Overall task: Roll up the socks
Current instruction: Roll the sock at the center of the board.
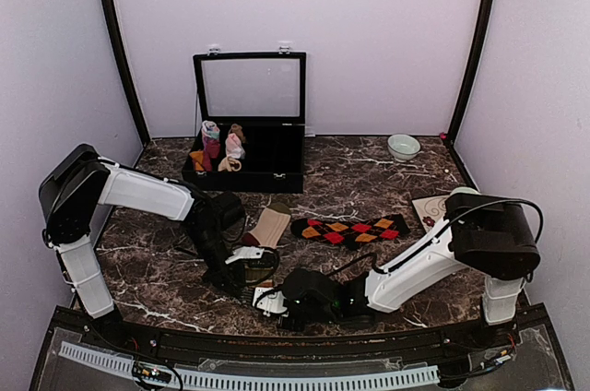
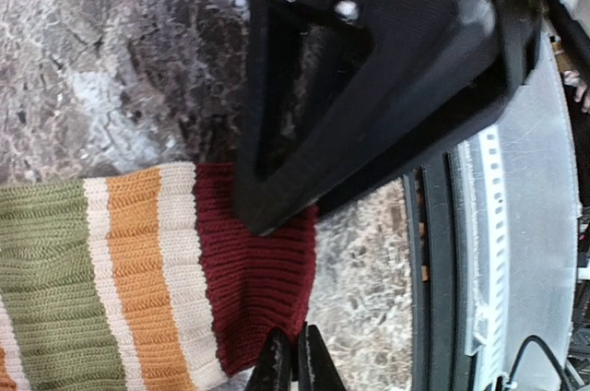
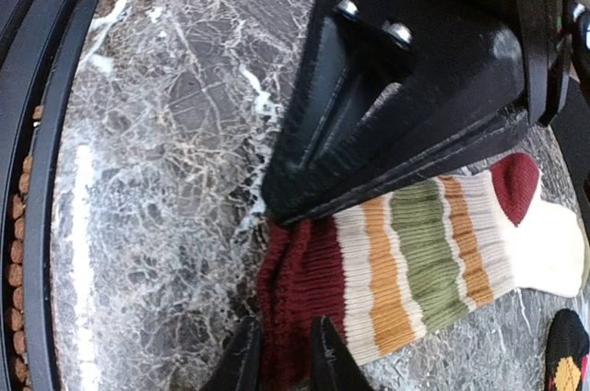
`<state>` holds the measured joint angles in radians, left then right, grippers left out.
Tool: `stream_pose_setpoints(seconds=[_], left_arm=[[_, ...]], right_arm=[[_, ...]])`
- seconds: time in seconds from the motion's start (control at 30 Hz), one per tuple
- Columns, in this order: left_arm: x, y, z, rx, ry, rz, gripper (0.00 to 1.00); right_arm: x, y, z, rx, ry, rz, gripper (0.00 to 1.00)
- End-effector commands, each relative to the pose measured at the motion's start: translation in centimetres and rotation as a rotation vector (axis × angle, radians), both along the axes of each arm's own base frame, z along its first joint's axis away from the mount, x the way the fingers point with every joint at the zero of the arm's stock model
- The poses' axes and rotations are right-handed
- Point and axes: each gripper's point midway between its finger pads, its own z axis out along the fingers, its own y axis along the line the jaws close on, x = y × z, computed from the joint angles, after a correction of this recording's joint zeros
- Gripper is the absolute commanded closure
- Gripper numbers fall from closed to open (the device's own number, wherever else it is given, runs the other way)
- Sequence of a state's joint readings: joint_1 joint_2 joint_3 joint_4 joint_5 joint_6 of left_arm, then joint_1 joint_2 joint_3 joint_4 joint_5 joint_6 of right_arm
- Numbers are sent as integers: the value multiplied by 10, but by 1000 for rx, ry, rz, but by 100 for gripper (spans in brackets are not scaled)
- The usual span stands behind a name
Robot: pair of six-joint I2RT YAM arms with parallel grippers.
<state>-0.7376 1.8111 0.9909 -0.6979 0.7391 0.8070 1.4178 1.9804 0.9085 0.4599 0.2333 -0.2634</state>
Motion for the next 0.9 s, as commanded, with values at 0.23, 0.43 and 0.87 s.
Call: stream_pose_setpoints(seconds=[0.23, 0.43, 0.87], left_arm=[[13, 1, -2, 9, -82, 27, 99], [6, 4, 2, 5, -62, 13, 99], [1, 23, 19, -10, -189, 16, 57]], right_arm=[[-12, 9, 14, 78, 55, -19, 92], [-3, 5, 8, 90, 52, -82, 100], [-7, -14, 9, 166, 361, -139, 100]])
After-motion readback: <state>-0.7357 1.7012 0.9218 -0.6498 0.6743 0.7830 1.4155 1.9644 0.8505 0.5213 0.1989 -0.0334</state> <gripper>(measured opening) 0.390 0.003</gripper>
